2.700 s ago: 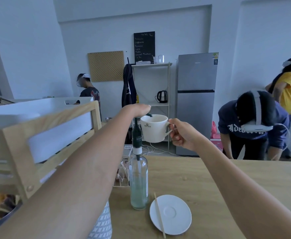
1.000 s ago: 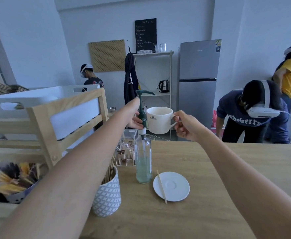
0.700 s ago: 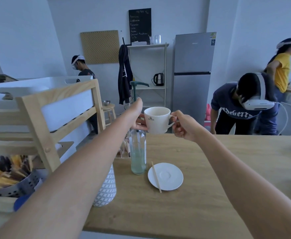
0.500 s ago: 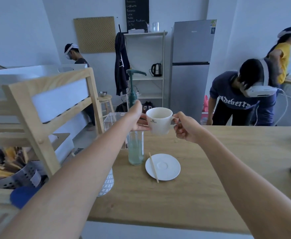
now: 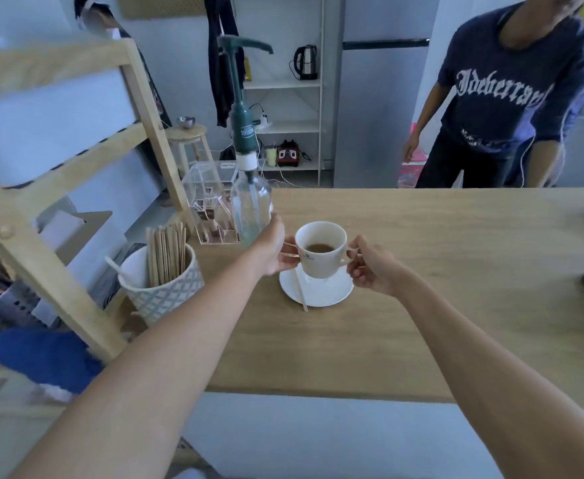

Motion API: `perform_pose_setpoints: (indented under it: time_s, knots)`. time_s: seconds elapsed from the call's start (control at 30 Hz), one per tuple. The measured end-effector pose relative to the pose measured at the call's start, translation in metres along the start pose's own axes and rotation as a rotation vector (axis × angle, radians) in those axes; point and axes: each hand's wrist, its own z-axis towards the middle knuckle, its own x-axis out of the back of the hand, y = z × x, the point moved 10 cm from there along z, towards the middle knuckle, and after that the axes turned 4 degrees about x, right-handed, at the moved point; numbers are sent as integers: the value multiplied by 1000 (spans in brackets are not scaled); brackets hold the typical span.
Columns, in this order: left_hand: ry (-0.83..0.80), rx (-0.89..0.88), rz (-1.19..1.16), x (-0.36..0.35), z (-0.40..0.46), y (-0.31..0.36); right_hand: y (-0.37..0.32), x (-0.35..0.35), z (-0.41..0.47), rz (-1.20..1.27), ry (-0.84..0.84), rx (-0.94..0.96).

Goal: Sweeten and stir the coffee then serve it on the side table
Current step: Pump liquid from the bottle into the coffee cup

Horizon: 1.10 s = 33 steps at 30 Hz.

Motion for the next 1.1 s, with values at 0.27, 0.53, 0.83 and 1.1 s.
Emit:
perform_pose_setpoints:
  time_s: [0.27, 0.53, 0.83, 1.1]
  knots:
    - [34, 15, 7, 0, 27, -27, 36, 3, 15, 8, -16, -58]
    - [27, 19, 13, 1, 39, -37, 51, 1, 20, 34, -10, -82]
    - [225, -251, 295, 25, 30, -29, 37, 13, -3, -281, 151, 50]
    - [629, -525, 981, 59, 4, -64, 29, -52, -50, -1213, 209, 781]
